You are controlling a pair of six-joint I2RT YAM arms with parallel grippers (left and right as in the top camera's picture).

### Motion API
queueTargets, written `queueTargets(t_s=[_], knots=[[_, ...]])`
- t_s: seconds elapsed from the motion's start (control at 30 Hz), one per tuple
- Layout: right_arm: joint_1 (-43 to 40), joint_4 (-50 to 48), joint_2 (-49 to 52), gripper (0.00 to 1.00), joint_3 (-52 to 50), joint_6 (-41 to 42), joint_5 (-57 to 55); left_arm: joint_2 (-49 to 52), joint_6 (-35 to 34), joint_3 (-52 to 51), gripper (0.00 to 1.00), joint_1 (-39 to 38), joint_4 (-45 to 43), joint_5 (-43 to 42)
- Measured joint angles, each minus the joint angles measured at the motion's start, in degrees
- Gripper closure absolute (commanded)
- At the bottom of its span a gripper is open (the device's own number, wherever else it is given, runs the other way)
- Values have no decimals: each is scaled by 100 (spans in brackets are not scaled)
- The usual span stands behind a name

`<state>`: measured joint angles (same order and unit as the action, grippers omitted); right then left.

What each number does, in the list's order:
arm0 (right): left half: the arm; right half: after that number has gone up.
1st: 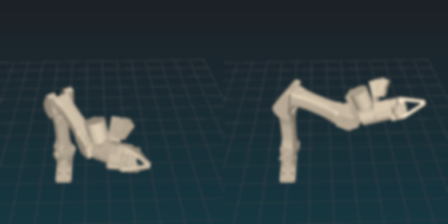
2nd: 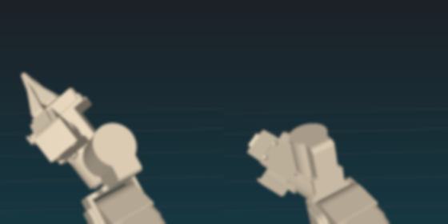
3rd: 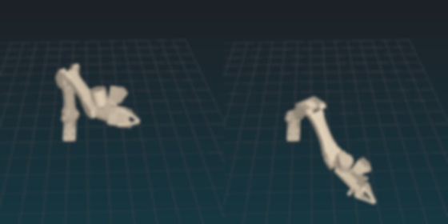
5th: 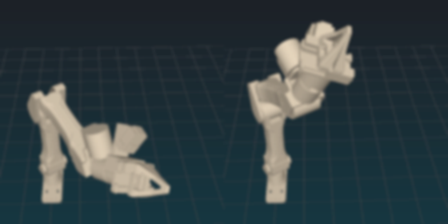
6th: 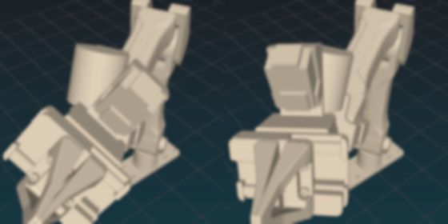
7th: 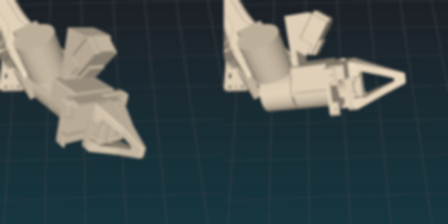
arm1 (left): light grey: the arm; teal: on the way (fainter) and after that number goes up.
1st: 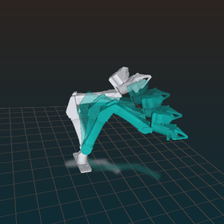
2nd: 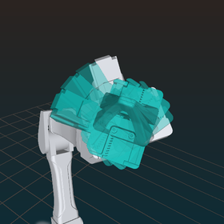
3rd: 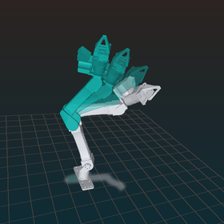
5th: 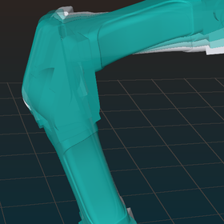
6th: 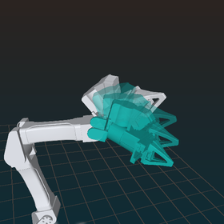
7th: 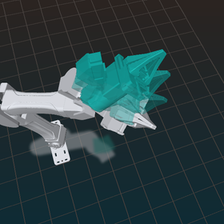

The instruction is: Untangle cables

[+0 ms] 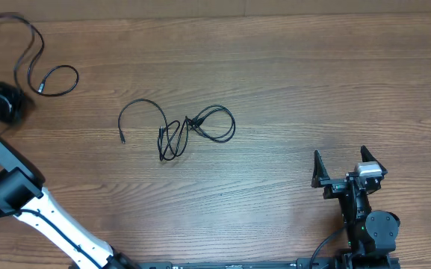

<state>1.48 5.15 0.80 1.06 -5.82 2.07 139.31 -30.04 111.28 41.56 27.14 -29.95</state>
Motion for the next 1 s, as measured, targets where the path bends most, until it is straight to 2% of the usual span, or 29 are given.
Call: queueTargets(t_s=[0.03, 0.07, 0.13, 0.17, 0.43, 0.7, 0.8, 1.0], knots=[[0, 0, 0, 0, 0, -2, 0, 0, -24, 129, 96, -15, 87, -76], [0, 0, 0, 0, 0, 2, 0, 0, -52, 315, 80, -24, 236, -162], [0, 0, 0, 0, 0, 2, 0, 0, -131, 625, 10, -20, 511, -271], [0, 0, 0, 0, 0, 0, 0, 0, -138, 737, 0, -17, 629, -308], [0, 0, 0, 0, 0, 0, 0, 0, -125, 1497, 1, 9, 1897, -496], [0, 0, 0, 0, 0, 0, -2, 0, 66, 2382, 0, -286, 3091, -1091], [0, -2, 0, 0, 0, 0, -2, -39, 256, 2671, 0, -553, 3707, -1246], [2, -2, 0, 0, 0, -2, 0, -400, 1130, 2892, 1, -1346, 5108, -1217]])
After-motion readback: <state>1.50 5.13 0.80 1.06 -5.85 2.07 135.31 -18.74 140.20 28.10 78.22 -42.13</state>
